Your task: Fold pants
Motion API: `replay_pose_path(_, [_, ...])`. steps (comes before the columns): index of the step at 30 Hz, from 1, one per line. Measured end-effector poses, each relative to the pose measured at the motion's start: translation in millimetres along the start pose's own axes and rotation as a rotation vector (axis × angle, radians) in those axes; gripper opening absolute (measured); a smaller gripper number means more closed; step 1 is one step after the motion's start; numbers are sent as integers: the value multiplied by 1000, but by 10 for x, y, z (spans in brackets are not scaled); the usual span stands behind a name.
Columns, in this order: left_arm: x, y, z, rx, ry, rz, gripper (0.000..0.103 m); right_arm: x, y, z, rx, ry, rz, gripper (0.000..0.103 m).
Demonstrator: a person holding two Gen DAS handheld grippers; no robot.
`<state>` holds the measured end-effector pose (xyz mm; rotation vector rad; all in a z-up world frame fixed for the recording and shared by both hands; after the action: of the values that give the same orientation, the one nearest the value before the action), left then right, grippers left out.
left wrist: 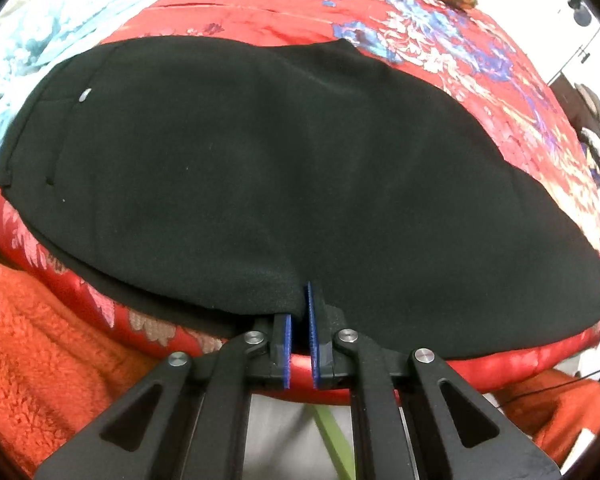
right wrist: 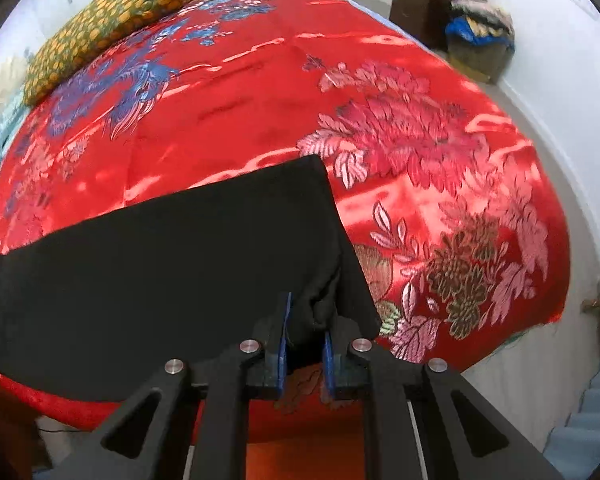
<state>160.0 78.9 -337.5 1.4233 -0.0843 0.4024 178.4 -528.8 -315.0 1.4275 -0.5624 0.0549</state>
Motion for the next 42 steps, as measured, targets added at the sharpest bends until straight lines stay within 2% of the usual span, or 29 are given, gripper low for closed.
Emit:
replay_pose_path(5, [-14,-39,-12,-2,-1,0,6,-36,-113,32,-2,-17,-50,14])
replay_pose_path(15, [-19,-32,13,7,-17,0,7,-53,-90,46,-16,-4,-43,15])
replay_pose_path(16, [-31,-28,16,11,-18,-9,12,-57,-78,51,-12,-5,-44,16])
replay_pose_path(18, [-97,21,-12,31,-14,-43,28,-69,-41,90,15,-22,-52,25])
replay_pose_path(19, [-148,54,-33,49,-14,-63,52,-69,-13,117,39,-39,-55,28])
replay_pose_path(20, [-196,100,-52,56,-9,-73,64,-70,24,154,66,-61,-58,30])
replay_pose_path(21, [-260,189,-64,47,3,-74,66,-64,74,203,91,-86,-56,31])
replay_pose_path(22, [-312,257,-53,33,6,-77,67,-81,152,268,109,-116,-43,41])
replay_pose_path(23, [-355,327,-36,22,5,-78,67,-92,196,323,93,-129,-34,72])
replay_pose_path(25, [-366,485,14,10,-4,-51,67,-85,347,513,45,-158,35,98])
replay_pose_path(27, [-258,592,83,4,-15,-6,69,-50,438,667,29,-189,89,98])
replay_pose_path(29, [-28,642,200,2,-34,53,79,39,471,756,17,-213,117,96])
replay_pose_path(30, [91,628,264,7,-48,77,79,119,496,735,28,-211,142,94])
replay_pose_path(32, [324,549,432,16,-98,132,79,299,513,529,83,-169,178,89])
replay_pose_path(35, [495,342,654,74,-217,205,79,524,446,-20,225,-57,193,81])
replay_pose_path(36, [514,271,717,96,-252,214,79,557,414,-217,267,-13,191,80])
replay_pose_path(38, [501,85,842,119,-307,211,79,536,304,-529,291,76,185,79])
replay_pose_path(40, [476,-71,899,133,-327,189,80,469,105,-667,267,112,155,79])
replay_pose_path(42, [424,-240,886,154,-341,148,84,392,-121,-633,223,96,120,79])
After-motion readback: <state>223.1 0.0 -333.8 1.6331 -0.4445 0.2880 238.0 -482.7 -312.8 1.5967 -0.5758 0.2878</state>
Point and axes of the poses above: each gripper's, at about its wrist camera, not at the fingertips, and y roughly against the way its jaws point, z to its right, x to its top, the point moved 9 cm from there along -y, roughly the way its jaws point, and after that the axes turned 1 degree about -x, right-handed, at the moved point
